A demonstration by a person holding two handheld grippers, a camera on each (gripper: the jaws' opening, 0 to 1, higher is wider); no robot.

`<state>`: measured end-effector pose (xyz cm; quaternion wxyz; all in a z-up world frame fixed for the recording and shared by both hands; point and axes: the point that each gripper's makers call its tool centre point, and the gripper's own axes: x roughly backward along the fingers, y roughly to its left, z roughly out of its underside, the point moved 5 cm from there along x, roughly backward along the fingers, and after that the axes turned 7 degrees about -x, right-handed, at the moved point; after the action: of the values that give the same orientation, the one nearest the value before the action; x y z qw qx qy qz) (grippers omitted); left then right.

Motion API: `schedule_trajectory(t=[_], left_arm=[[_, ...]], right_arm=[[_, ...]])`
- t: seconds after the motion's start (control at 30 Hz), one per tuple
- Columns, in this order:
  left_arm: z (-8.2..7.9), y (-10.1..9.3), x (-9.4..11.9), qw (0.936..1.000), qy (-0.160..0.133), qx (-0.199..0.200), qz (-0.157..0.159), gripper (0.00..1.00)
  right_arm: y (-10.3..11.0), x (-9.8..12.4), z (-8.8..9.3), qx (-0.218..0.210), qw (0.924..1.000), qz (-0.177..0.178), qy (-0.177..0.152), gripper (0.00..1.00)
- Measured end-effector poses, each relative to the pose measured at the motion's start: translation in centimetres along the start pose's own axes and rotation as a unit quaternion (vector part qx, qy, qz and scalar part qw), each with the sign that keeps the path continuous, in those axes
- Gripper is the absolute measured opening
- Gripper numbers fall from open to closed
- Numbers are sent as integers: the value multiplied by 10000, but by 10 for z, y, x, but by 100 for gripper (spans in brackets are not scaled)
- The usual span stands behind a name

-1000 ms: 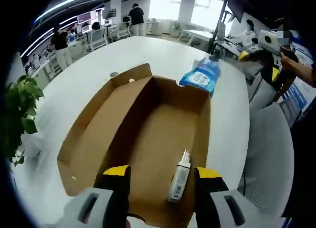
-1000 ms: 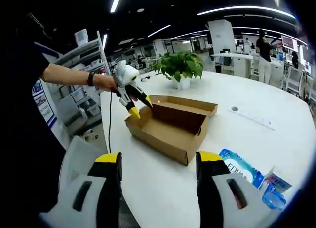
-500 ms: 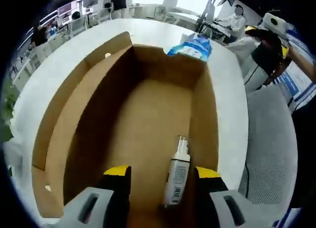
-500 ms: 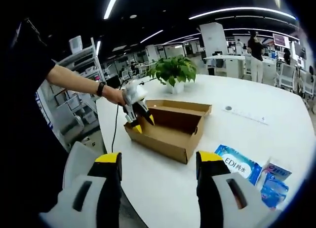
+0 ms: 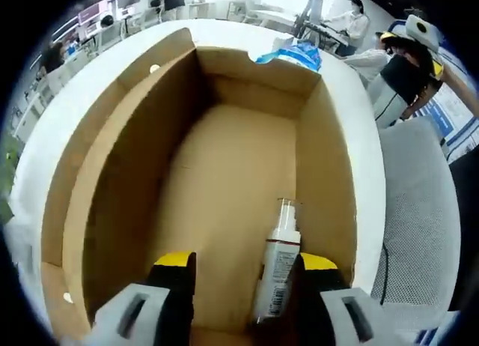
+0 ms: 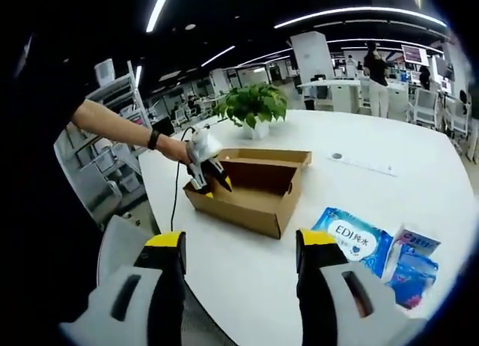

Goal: Operate the shoe box by opening the lid, removing the specified soft item, and placing it in the target area until the item is outside and the box remains undamaged.

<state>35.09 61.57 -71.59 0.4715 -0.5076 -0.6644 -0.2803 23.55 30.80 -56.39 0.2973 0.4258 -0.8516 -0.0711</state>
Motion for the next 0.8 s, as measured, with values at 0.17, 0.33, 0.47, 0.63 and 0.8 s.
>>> schedule_trajectory(t=[0.17,0.33,0.47,0.63,0.8], left_arm=[[0,1,7,9998,-5,-166,-81,48],[4,-10,3,9981,168,-579,137,47],[7,-16,-5,9960,299,-828,138,43],[3,-15,-11,9976,90,-672,122,32],[6,-24,-17,9955,186,-919,168,20]], right_arm=[[2,0,2,-40,10000,-2,13,55],[5,-2,5,-51,10000,-31,40,55],[7,-3,6,-47,10000,-48,60,55],[9,-3,10,-84,9999,-53,97,54],[12,-3,15,-50,9997,-86,230,54]])
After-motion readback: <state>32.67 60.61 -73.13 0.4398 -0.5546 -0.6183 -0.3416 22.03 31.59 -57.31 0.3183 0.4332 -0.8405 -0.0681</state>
